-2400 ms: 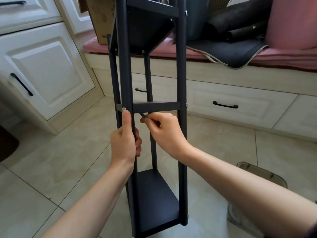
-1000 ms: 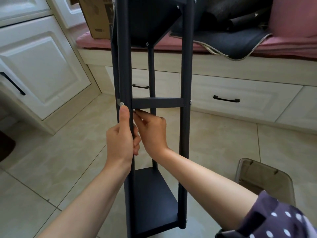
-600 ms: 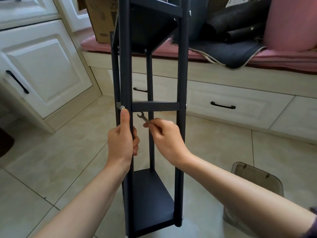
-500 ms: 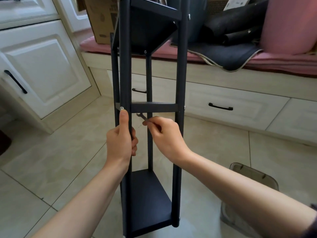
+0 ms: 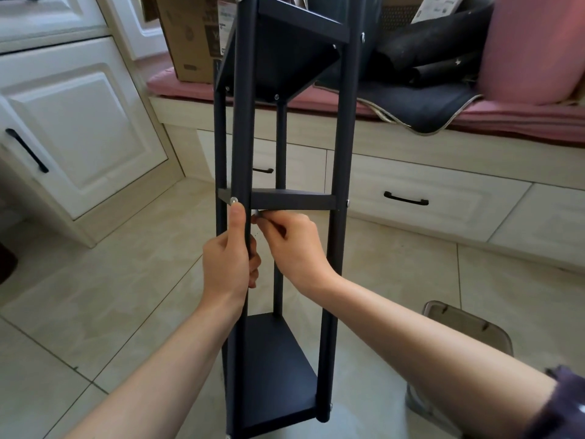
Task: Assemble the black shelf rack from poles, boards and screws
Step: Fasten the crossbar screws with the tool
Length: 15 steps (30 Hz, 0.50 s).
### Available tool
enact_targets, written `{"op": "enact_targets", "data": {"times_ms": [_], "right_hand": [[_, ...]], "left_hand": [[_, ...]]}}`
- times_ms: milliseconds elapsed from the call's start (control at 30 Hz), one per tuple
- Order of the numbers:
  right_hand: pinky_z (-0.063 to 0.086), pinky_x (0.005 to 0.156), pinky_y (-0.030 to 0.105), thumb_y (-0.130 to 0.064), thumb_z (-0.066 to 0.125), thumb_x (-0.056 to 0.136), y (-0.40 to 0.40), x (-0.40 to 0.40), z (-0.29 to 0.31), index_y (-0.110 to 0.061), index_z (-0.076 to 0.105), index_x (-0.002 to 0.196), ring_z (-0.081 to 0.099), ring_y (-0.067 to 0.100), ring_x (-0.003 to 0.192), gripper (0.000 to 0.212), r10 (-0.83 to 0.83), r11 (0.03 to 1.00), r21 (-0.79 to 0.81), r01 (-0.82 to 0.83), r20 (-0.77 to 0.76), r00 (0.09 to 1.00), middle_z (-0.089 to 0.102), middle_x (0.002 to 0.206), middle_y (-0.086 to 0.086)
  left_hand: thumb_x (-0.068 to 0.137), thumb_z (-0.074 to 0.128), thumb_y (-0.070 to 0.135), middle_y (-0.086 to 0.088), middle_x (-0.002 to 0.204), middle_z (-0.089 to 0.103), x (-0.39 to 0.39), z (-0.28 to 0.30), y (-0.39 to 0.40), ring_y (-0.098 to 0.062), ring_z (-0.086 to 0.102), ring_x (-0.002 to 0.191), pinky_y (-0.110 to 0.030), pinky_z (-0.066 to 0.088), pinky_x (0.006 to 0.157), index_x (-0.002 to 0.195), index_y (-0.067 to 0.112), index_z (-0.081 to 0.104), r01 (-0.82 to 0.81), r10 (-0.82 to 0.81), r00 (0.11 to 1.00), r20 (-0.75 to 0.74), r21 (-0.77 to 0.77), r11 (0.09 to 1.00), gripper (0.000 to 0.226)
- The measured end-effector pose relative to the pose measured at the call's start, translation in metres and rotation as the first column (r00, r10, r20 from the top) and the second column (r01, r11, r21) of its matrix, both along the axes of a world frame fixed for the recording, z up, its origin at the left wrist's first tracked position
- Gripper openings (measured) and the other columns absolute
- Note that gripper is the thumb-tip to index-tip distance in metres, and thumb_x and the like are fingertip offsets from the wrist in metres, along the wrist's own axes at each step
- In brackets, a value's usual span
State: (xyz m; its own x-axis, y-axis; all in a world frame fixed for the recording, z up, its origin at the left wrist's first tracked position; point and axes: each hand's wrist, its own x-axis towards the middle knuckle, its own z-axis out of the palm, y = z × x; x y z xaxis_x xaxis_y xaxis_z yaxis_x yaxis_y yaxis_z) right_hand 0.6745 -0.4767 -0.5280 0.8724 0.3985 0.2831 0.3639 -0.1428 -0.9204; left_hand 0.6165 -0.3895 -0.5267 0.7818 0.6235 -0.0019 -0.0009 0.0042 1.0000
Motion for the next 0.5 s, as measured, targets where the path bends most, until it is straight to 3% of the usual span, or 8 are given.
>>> {"op": "enact_targets", "data": {"times_ms": [133,267,400,500], "right_hand": [[0.053,0.08,0.025,-0.016,0.058,0.098,0.003,0.002,-0.007,-0.006,0.075,0.099,0.065,0.015,0.084,0.019,-0.038,0.998,0.05,0.037,0.011,0.999,0.074,0.089,0.005],[0.053,0.079,0.024,-0.019,0.061,0.096,0.007,0.005,-0.013,-0.01,0.076,0.095,0.063,0.006,0.079,0.017,-0.047,0.995,0.087,0.048,-0.012,0.999,0.071,0.083,-0.005],[0.051,0.086,0.02,-0.019,0.064,0.094,0.015,0.007,-0.02,-0.014,0.076,0.098,0.062,0.001,0.09,0.013,-0.057,0.991,0.12,0.058,-0.013,0.998,0.067,0.09,-0.014],[0.05,0.093,0.022,-0.015,0.066,0.093,0.022,0.009,-0.027,-0.012,0.075,0.102,0.061,0.007,0.101,0.014,-0.084,0.98,0.18,0.086,-0.022,0.996,0.066,0.103,-0.008]], "left_hand": [[0.075,0.045,0.081,0.0,0.047,0.038,0.001,0.0,-0.001,-0.01,0.035,0.038,-0.021,0.03,0.035,0.062,0.01,0.046,0.01,-0.01,1.0,-0.003,-0.01,1.0,0.073],[0.074,0.044,0.082,-0.001,0.049,0.038,0.0,0.001,-0.001,-0.011,0.035,0.039,-0.021,0.03,0.036,0.066,0.009,0.049,0.015,-0.015,1.0,-0.005,-0.005,1.0,0.074],[0.074,0.044,0.082,-0.001,0.049,0.039,-0.001,0.001,-0.001,-0.011,0.035,0.039,-0.022,0.03,0.036,0.067,0.009,0.05,0.021,-0.021,1.0,-0.003,-0.011,1.0,0.074],[0.07,0.045,0.084,-0.001,0.049,0.038,-0.001,0.001,-0.002,-0.011,0.035,0.039,-0.022,0.03,0.036,0.068,0.008,0.052,0.023,-0.023,1.0,0.004,-0.022,1.0,0.077]]}}
